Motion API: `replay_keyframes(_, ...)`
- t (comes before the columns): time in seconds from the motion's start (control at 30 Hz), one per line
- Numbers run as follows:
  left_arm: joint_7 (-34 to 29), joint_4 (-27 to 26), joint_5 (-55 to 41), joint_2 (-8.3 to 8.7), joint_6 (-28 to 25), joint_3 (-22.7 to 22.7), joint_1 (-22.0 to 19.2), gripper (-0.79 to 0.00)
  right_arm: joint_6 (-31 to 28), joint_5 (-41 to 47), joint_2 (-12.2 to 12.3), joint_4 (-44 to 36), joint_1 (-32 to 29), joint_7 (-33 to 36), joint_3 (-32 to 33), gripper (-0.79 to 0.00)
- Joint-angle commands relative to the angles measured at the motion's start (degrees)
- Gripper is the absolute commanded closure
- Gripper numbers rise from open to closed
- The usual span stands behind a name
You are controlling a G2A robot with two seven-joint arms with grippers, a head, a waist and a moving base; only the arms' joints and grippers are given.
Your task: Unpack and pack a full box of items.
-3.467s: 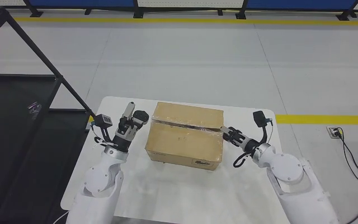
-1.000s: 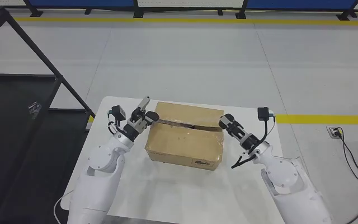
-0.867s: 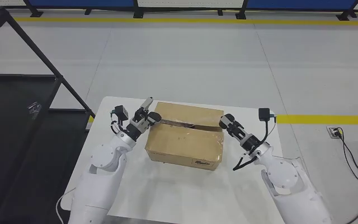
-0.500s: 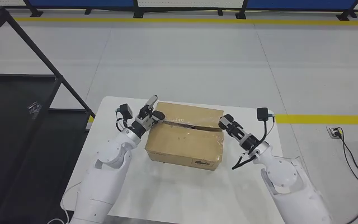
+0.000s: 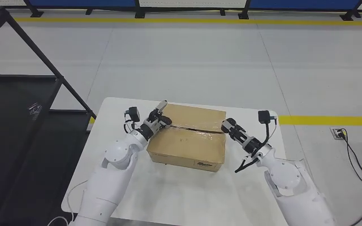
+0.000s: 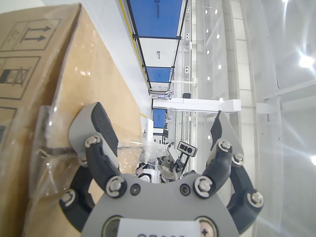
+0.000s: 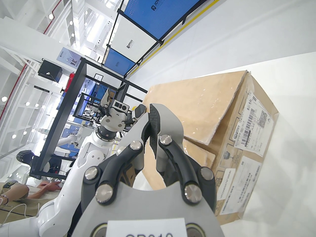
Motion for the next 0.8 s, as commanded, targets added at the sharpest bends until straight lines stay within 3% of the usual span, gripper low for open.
replay_keyframes(0.0, -0.21, -0.28, 0.12, -0.12, 0.20, 0.61, -0.06, -0.785, 0.19, -0.38, -0.01, 0.13, -0.05, 0.18, -0.09, 0.000)
replay_keyframes(0.37, -0.25, -0.30, 0.29, -1.06, 0.66, 4.11, -0.96, -0.785, -0.03, -4.44, 0.15, -0.15, -1.13, -0.96, 0.36, 0.000)
replay_keyframes(0.77, -0.06, 0.96, -0.18, -2.27, 0.60, 7.38, -2.76, -0.785, 4.55, -9.67, -0.13, -0.36, -0.99, -3.81, -0.44, 0.000)
